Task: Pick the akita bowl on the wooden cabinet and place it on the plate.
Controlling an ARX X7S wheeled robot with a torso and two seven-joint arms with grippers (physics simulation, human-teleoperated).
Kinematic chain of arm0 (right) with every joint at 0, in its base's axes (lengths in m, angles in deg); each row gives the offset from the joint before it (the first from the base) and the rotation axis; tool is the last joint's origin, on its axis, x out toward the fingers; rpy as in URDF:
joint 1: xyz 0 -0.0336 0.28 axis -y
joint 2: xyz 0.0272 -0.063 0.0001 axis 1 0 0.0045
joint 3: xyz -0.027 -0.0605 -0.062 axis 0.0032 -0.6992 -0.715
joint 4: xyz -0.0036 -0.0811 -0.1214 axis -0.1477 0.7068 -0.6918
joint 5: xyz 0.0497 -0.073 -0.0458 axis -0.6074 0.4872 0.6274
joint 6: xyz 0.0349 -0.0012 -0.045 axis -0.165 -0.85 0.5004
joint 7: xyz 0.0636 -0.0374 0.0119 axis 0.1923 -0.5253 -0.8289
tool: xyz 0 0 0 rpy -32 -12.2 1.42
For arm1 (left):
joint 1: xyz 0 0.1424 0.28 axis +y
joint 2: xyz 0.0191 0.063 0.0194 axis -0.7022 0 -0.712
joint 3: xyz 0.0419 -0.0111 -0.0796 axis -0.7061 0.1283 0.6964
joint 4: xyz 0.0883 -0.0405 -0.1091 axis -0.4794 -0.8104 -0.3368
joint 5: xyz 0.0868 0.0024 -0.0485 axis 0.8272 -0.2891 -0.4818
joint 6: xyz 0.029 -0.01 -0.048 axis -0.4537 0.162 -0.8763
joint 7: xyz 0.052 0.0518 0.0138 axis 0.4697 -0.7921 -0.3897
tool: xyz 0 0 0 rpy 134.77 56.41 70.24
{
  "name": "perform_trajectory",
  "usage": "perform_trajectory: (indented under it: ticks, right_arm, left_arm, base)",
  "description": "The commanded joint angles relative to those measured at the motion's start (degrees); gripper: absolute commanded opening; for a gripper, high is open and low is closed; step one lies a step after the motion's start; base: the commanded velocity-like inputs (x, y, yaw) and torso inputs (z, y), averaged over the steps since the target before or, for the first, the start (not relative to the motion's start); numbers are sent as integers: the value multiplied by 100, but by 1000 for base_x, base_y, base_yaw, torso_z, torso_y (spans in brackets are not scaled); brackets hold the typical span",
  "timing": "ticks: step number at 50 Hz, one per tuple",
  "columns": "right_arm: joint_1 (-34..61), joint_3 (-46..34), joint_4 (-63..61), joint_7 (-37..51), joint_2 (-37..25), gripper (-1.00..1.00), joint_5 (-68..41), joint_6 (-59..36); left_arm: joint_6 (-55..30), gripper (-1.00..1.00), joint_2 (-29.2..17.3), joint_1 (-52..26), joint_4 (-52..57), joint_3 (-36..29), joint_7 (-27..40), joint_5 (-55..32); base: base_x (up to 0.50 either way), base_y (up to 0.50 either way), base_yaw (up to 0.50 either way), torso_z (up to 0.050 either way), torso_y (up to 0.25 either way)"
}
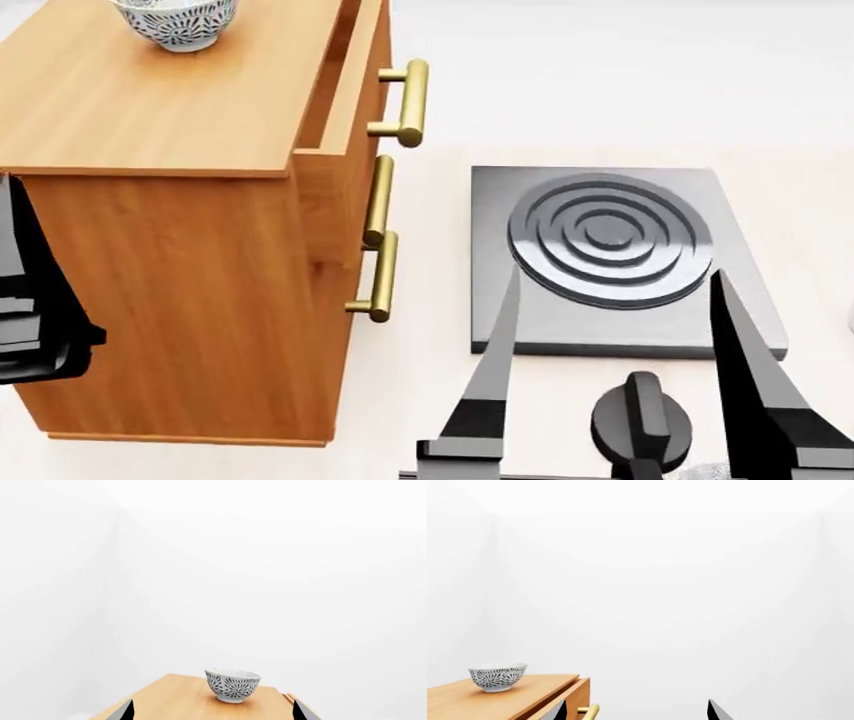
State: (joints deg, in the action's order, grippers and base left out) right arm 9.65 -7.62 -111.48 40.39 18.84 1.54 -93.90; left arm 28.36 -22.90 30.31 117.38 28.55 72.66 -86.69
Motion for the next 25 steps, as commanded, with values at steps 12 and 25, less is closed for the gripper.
perform_trajectory:
  ticks: [12,25]
  right_arm:
    - [87,-146,8,304,-208,100,-152,110]
    - [108,-225,19,431,-326,100,-157,205]
  left_arm:
    - [41,100,-83,-10,-11,-60,76,-51]
    - [73,100,-124,-4,-25,-110,114,-57]
  base:
    - [76,0,0,0,0]
    - [104,0,0,0,0]
